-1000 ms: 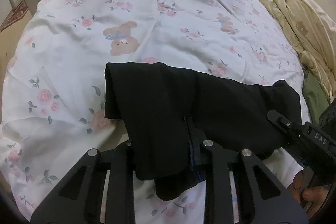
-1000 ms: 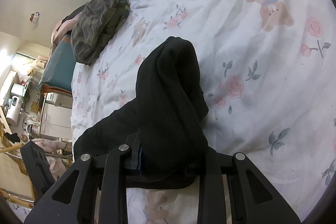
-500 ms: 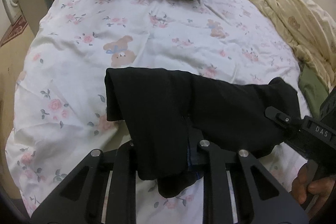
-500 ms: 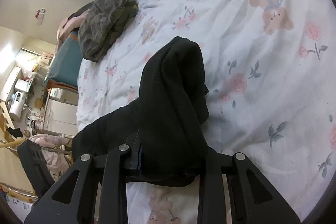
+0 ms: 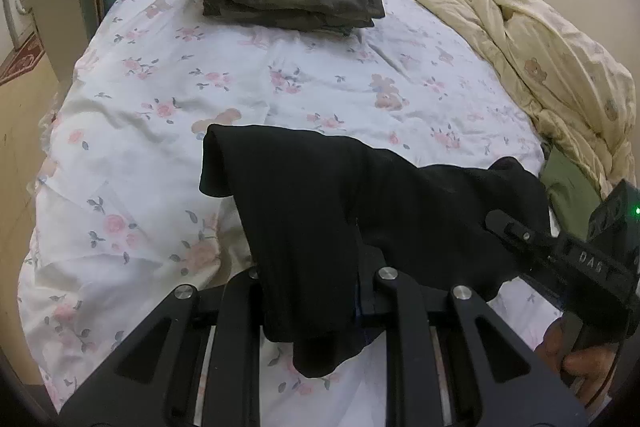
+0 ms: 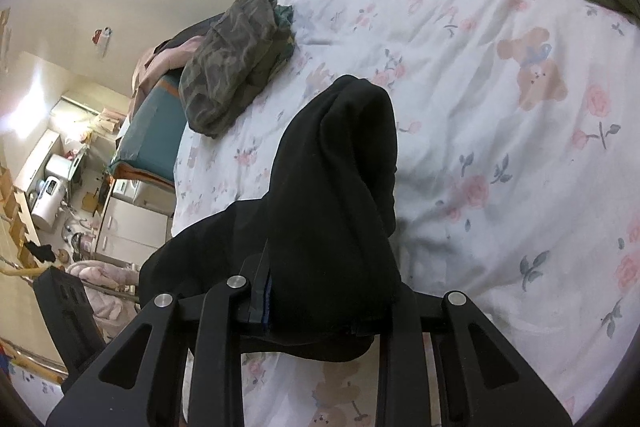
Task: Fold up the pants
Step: 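Lift the folded black shorts with both grippers holding one end, then carry the shorts onto the camouflage pants stack and open both grippers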
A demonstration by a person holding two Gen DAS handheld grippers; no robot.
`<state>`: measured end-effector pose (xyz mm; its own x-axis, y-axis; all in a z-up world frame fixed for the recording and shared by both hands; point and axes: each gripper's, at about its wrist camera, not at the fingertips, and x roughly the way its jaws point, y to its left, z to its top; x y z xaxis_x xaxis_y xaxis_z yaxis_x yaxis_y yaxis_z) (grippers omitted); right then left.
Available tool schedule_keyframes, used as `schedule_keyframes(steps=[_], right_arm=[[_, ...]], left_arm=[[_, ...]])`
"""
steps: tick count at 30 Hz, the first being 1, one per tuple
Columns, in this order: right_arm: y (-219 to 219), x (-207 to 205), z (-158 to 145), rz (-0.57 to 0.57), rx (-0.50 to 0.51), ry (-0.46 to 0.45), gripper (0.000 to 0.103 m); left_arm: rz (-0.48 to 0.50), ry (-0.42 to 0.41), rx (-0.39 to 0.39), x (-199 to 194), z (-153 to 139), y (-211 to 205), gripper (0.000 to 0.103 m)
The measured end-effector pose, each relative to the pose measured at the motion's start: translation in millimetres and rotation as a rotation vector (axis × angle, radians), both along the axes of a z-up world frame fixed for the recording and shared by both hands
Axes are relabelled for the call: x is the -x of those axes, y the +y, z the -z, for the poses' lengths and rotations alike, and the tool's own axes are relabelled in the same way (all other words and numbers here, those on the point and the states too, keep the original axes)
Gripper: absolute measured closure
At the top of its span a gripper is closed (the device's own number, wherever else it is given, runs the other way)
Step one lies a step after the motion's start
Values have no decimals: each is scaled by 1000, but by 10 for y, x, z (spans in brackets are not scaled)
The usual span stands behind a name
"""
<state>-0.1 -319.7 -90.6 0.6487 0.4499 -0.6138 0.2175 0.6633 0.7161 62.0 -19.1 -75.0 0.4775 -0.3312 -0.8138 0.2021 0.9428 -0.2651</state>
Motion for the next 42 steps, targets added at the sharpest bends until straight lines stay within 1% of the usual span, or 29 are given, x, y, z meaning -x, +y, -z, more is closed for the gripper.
schedule_keyframes(steps=[3,7,12,13,15,17,20,22,25,29,31,33,34,35,36,37,38,39,40,42], right_arm=[[37,-37,-39,-2,8,-12,76],[84,-110,-78,-2,14,-18,76],[163,-230,-125,-6,28,-41,76],[190,-282,-118,-10,37,-28,76],[215,-363,-113,-11,19,-18,76],[220,-453,-139,-5,27,-22,76],[222,-624,-104,7,10,-4,76],[230,-782,-94,-2,19,5,76],[189,-940,-109,-6,26,-4,76],[120,-1226,-141,-7,16,-4,76],[103,-1376,-213,-14,22,-30,76],[93,-1569,-319,-27,40,-69,76],[86,-1637,-344,-32,39,-74,76],[76,-1742,-368,-39,31,-77,76],[43,-1881,-377,-43,-9,-79,76],[-8,-2021,-370,-41,-70,-72,76],[-55,-2136,-388,-28,-97,-71,76],[-92,-2222,-424,-17,-110,-84,76],[-129,-2361,-489,-21,-125,-111,76],[-150,-2609,-648,-39,-112,-153,76]], left_arm=[[-12,-11,12,-17,-59,26,86],[-20,-23,6,-56,-99,86,86],[-44,-20,16,-200,-118,151,87],[-49,-19,19,-226,-121,156,87],[-61,-23,19,-293,-121,164,87],[-77,-7,39,-378,-101,184,87],[-107,29,42,-498,-48,182,87],[-104,32,29,-582,-46,158,87],[-106,21,38,-758,-96,168,87],[-91,-6,29,-1043,-238,134,87],[-69,-39,22,-1180,-326,91,87],[-36,-57,-6,-1342,-374,38,87],[-19,-66,-12,-1478,-411,26,87],[-15,-69,1,-1580,-439,41,87],[-8,-62,46,-1702,-468,78,87],[2,-44,114,-1836,-492,128,87],[-3,-37,158,-2009,-542,193,87],[-5,-47,175,-2096,-582,227,87],[1,-77,201,-2252,-676,271,87],[10,-130,218,-2486,-834,289,87]])
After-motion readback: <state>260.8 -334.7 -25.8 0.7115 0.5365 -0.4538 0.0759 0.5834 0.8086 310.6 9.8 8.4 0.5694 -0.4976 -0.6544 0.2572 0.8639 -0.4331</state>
